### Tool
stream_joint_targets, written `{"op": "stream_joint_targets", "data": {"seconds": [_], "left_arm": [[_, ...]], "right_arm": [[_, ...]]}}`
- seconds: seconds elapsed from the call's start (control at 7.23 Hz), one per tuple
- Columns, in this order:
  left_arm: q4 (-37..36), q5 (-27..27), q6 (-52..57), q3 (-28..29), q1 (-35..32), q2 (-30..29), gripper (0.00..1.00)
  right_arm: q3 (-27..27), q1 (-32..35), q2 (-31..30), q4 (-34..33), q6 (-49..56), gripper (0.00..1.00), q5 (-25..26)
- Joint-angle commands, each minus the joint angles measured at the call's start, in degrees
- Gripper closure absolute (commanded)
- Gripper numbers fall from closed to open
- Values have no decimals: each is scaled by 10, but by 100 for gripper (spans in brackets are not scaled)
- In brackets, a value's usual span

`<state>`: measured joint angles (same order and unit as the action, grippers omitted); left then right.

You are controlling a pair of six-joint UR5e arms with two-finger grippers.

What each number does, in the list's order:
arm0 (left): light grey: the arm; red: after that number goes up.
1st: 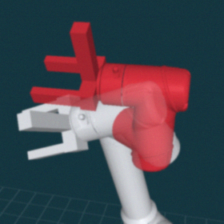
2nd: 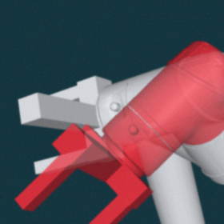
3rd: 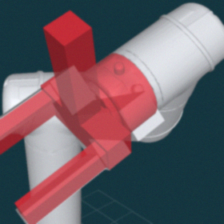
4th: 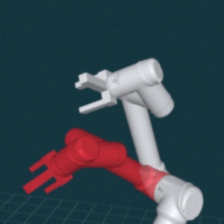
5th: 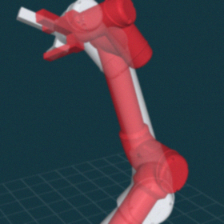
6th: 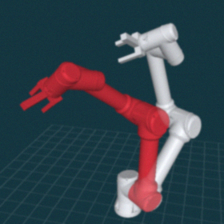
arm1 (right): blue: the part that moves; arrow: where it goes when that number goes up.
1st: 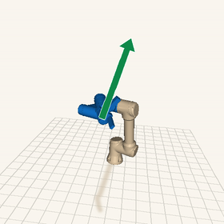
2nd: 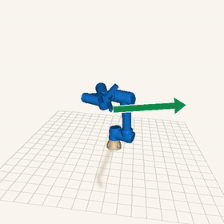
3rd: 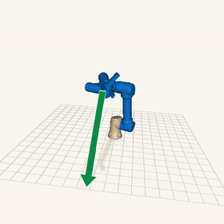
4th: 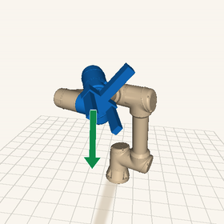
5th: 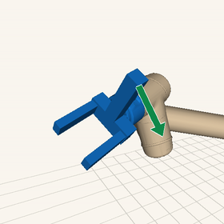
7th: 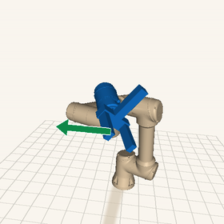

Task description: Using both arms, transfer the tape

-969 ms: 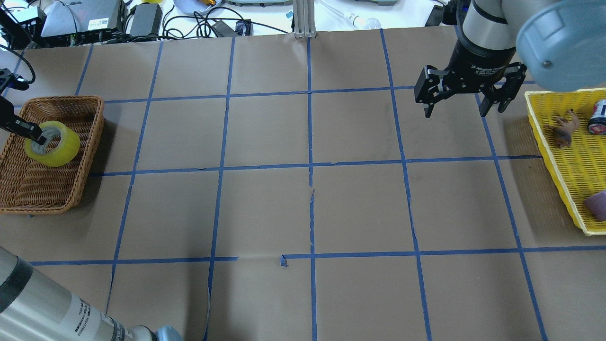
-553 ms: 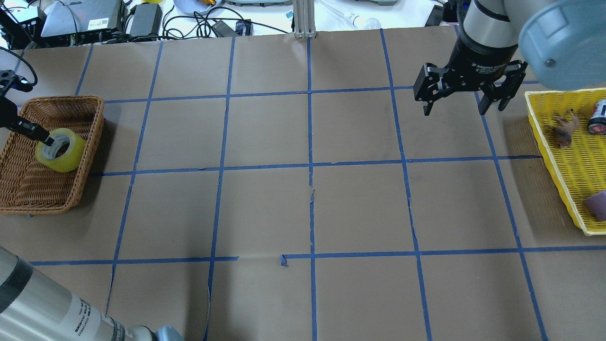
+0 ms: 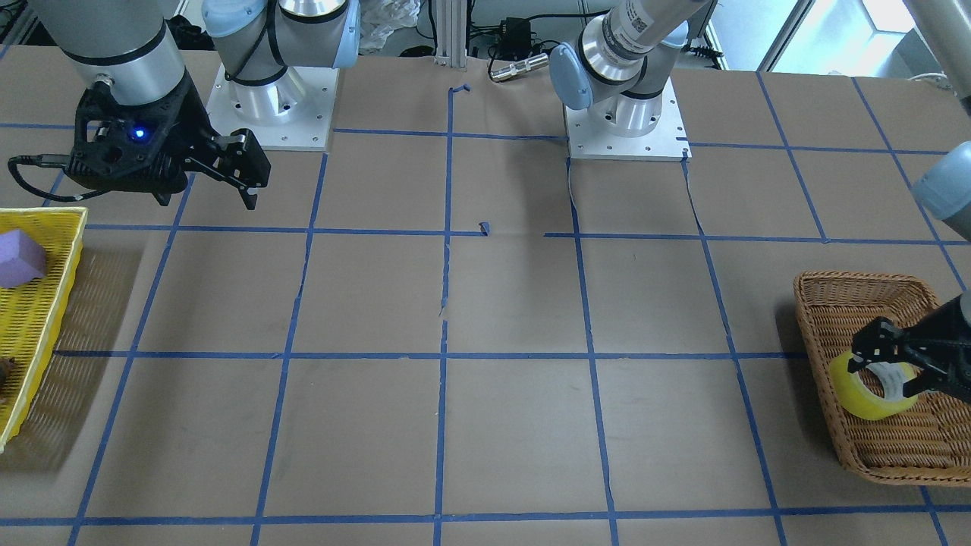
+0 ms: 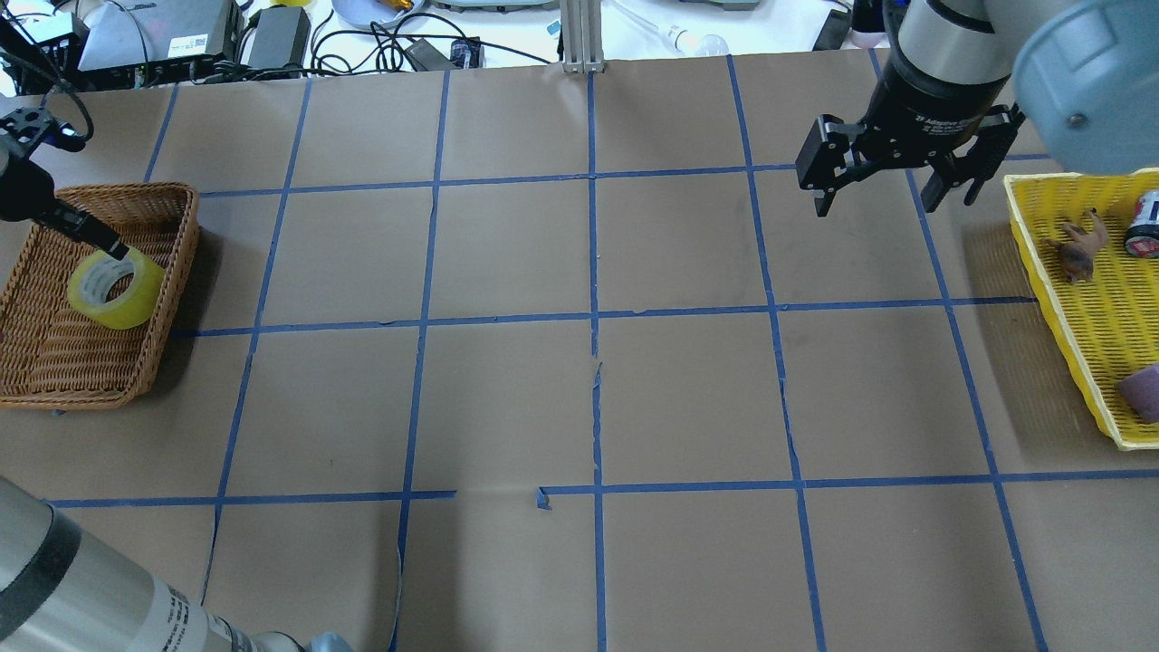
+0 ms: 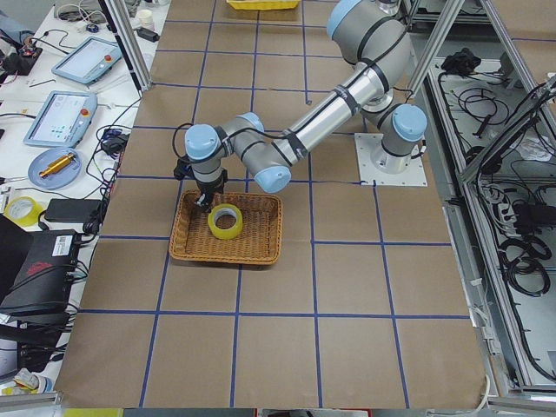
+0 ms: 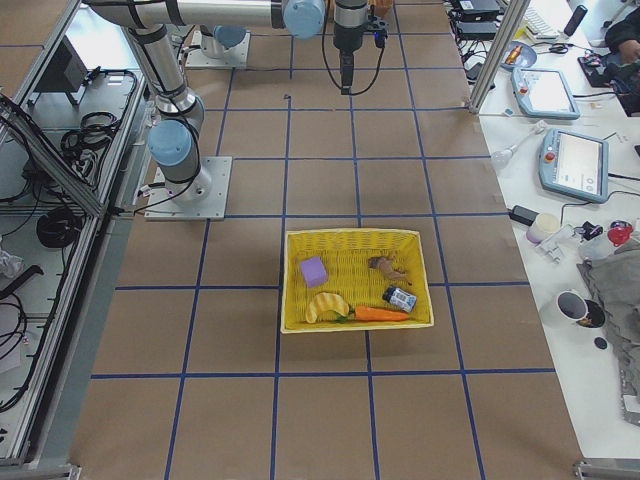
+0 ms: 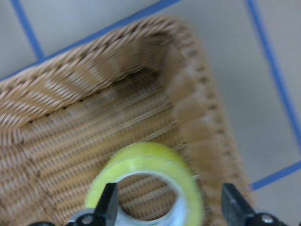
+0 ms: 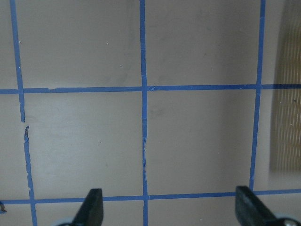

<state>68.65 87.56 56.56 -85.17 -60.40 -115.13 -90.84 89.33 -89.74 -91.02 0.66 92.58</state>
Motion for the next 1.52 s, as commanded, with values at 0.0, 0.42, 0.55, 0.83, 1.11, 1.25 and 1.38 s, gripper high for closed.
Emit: {"op": "stream_joint_targets", "data": {"seconds": [0.0, 0.42, 0.55, 0.83, 1.11, 1.25, 1.38], "left_arm": [[54, 1, -149, -31, -74, 60, 20], [103, 18, -375, -47, -210, 159, 15], [131, 26, -438, -33, -239, 189, 2], [184, 19, -490, -25, -250, 272, 0], [178, 50, -578, -34, -300, 272, 0], [176, 51, -610, -35, -322, 267, 0], [172, 50, -605, -27, -328, 271, 0]], "right_arm": [[-2, 1, -2, -1, 1, 0, 1], [-3, 1, -1, -1, 1, 0, 1], [-3, 1, -1, -1, 0, 0, 1], [-4, 1, -1, -1, 3, 0, 7], [-4, 1, -1, -1, 2, 0, 8], [-4, 1, -1, -1, 1, 0, 9], [-4, 1, 0, -1, 1, 0, 9]]}}
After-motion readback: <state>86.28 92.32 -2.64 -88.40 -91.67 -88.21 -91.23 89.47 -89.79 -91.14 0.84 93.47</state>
